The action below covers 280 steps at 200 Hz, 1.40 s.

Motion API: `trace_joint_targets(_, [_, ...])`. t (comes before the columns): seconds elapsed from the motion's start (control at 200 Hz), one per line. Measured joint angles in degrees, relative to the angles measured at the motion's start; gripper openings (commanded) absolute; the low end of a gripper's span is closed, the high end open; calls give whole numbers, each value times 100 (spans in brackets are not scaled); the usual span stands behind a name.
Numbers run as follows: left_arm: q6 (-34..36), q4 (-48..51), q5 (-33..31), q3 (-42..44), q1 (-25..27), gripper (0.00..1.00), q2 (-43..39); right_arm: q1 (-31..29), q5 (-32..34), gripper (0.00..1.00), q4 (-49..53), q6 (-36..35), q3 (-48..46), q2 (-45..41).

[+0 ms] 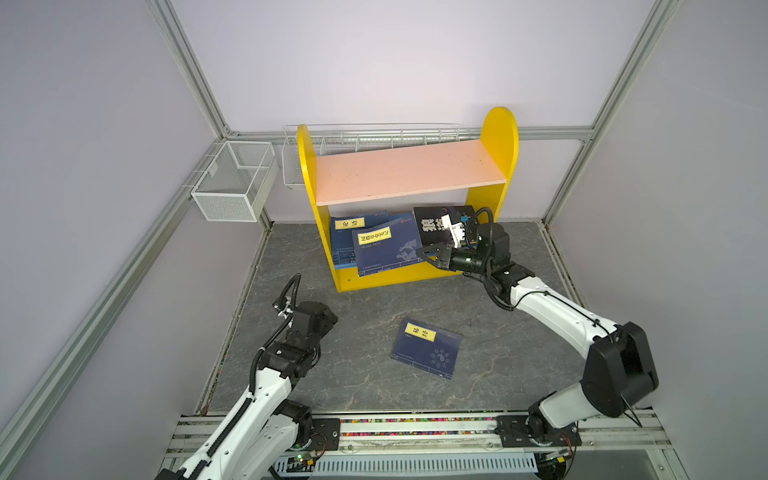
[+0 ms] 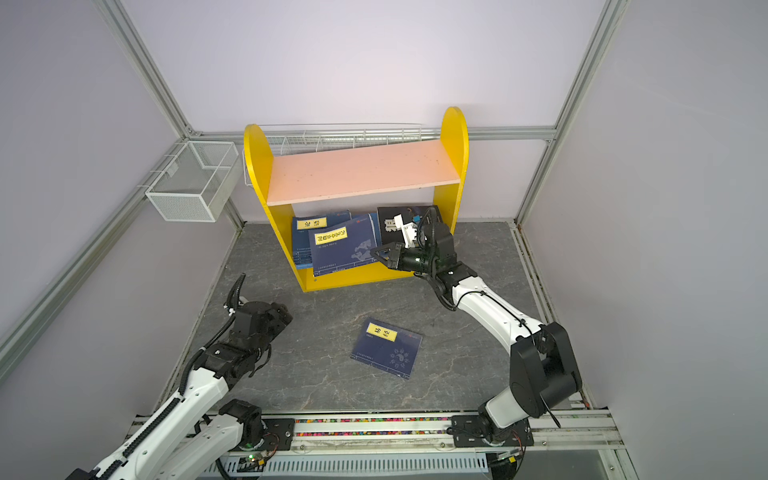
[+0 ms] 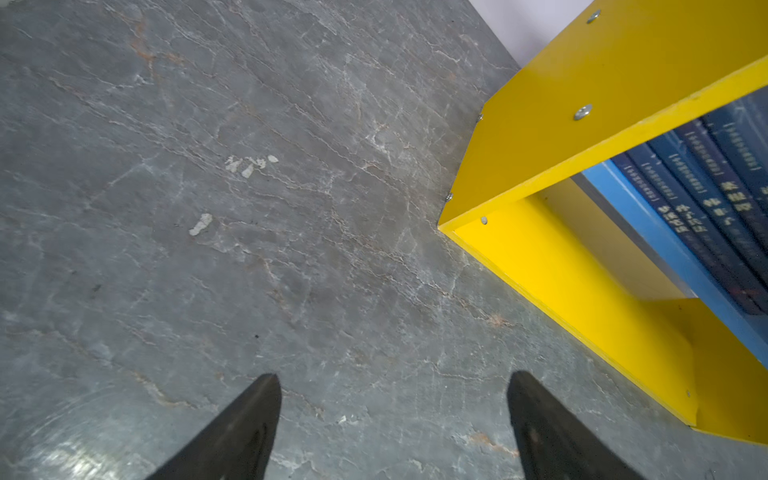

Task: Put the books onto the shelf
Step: 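Lower the book onto the navy books on the shelf with the right gripper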

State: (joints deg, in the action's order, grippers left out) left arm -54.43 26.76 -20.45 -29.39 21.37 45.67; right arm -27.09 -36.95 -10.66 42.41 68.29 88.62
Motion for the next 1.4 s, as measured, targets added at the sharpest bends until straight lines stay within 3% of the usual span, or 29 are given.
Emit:
trace_joint_targets(0.33, [-94,234,-186,0,0,85,2,11,7,8,463,-177,1237,1172])
trace_joint_targets(0.73, [-105,232,-179,0,0,85,129,-31,11,9,76,151,2177,2205])
trace_joint_targets(1.4, [-107,229,-118,0,0,85,214,-387,122,12,-203,518,2881,3099])
